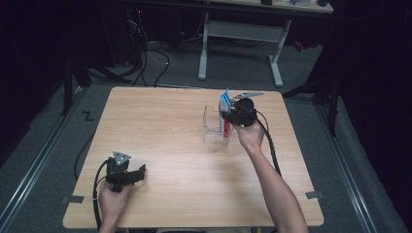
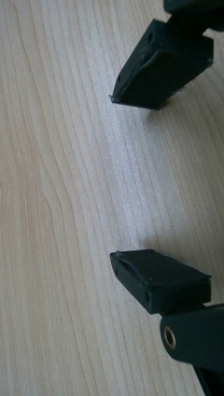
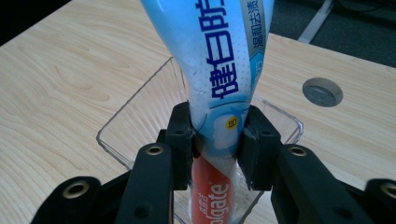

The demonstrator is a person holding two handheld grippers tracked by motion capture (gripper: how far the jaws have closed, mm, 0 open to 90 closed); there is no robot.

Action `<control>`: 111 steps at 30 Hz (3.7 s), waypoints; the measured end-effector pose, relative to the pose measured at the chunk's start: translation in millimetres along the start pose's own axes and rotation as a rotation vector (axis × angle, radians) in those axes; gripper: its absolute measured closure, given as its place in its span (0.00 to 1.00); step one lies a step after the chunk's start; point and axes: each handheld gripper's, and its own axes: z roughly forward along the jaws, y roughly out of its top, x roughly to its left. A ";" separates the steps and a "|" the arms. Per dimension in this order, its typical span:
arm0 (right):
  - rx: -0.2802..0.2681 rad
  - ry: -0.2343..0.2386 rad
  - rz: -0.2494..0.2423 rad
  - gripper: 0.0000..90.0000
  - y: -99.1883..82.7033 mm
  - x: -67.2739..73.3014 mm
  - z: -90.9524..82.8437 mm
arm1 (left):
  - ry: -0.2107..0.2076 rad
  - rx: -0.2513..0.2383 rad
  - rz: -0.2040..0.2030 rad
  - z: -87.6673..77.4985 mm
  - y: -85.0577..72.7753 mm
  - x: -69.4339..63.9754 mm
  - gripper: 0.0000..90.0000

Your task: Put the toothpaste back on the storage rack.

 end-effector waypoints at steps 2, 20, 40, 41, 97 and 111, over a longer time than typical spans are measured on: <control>0.006 -0.001 -0.008 0.75 -2.3 0.3 2.9 | 0.000 0.000 0.000 0.0 0.0 0.0 0.23; -0.007 -0.005 0.025 0.75 -14.7 -5.0 5.9 | 0.000 0.000 -0.002 0.0 -0.1 -0.1 0.23; 0.025 -0.075 0.009 0.71 -16.7 -6.6 14.6 | 0.000 0.001 0.001 0.0 0.0 0.1 0.23; 0.027 -0.076 0.005 0.71 -16.6 -6.6 14.5 | 0.000 0.001 0.001 0.0 0.0 0.1 0.23; -0.038 -0.081 -0.042 0.56 -12.1 -4.2 -26.9 | 0.001 0.001 -0.002 0.1 0.2 -0.2 0.23; -0.040 -0.107 -0.038 0.56 -26.1 -11.9 -47.4 | 0.001 0.001 -0.001 0.3 0.3 -0.3 0.23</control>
